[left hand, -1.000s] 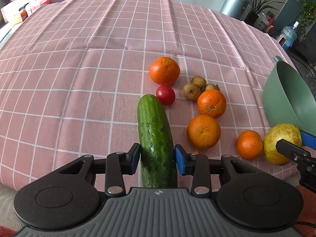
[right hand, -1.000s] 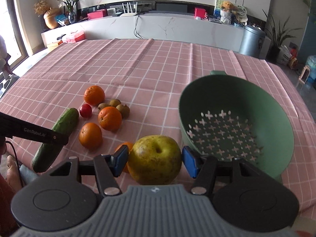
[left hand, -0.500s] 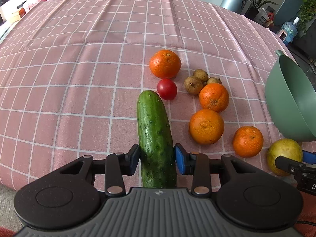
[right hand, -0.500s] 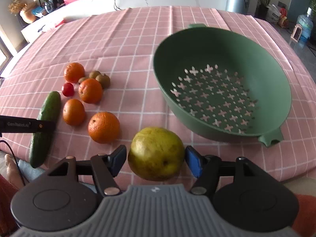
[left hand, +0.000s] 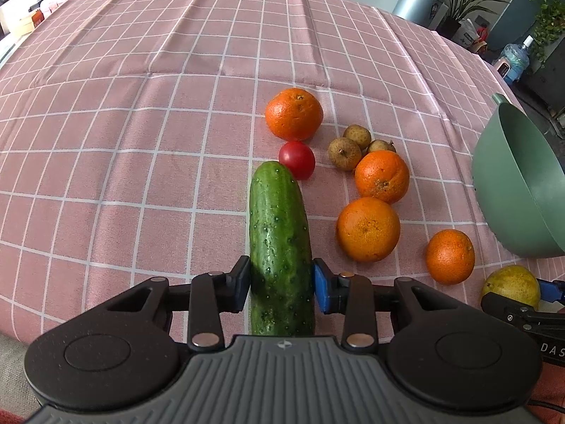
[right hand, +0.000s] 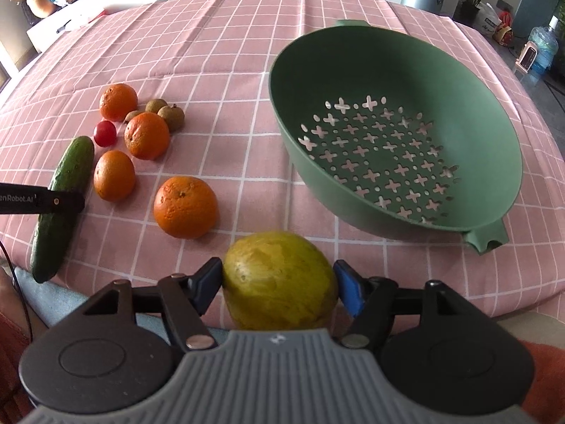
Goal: Organize fruits
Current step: 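Carry the cucumber and pear over the green colander with both tools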
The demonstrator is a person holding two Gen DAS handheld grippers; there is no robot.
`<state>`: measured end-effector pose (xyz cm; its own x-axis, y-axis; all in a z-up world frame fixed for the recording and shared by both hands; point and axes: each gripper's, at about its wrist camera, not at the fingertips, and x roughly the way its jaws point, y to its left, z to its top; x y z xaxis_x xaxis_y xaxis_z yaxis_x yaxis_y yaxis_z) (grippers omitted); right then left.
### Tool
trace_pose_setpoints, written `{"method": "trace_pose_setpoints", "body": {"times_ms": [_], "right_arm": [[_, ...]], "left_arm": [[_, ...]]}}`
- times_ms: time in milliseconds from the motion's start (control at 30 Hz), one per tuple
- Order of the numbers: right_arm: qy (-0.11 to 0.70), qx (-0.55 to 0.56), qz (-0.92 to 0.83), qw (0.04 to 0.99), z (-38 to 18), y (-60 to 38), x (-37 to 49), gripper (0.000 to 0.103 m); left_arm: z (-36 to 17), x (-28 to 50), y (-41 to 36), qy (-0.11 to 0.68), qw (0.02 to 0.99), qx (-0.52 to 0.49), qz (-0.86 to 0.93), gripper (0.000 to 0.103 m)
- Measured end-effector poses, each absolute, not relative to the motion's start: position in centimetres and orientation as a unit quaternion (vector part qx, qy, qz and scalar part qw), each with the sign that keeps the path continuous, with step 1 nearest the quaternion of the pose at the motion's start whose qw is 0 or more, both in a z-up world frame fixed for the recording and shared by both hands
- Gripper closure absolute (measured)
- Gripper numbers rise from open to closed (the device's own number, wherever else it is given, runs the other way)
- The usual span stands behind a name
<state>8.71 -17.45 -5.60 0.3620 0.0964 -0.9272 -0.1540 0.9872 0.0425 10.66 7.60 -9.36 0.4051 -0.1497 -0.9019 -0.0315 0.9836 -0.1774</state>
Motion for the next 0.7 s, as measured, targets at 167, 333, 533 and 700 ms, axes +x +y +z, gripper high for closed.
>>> {"method": "trace_pose_setpoints", "body": {"times_ms": [167,333,533,700], "right_arm": [[0.546,-0.036,0.083,0.833,-5.4,-17.1,8.3,0.039],[0.511,-0.051,0.102,0.852,-3.9,-16.2,7.1,0.039],[0.475,-0.016,0.120,0.872,-1.2,-17.0,5.3,0.039],[0.436,-0.002,0.124,0.891,1.8,-18.8,4.7,0.039]], "left_arm": [[-8.5,10.0,7.8,0.529,0.844,-0.084,-0.027,0.062],[-6.5,9.0,7.7,0.502,0.860,-0.088,-0.025,0.062],[-2.8,7.8,6.0,0.470,0.877,-0.086,-0.048,0.062],[0.7,7.6,2.9,0.438,0.891,-0.083,-0.085,0.062]]}}
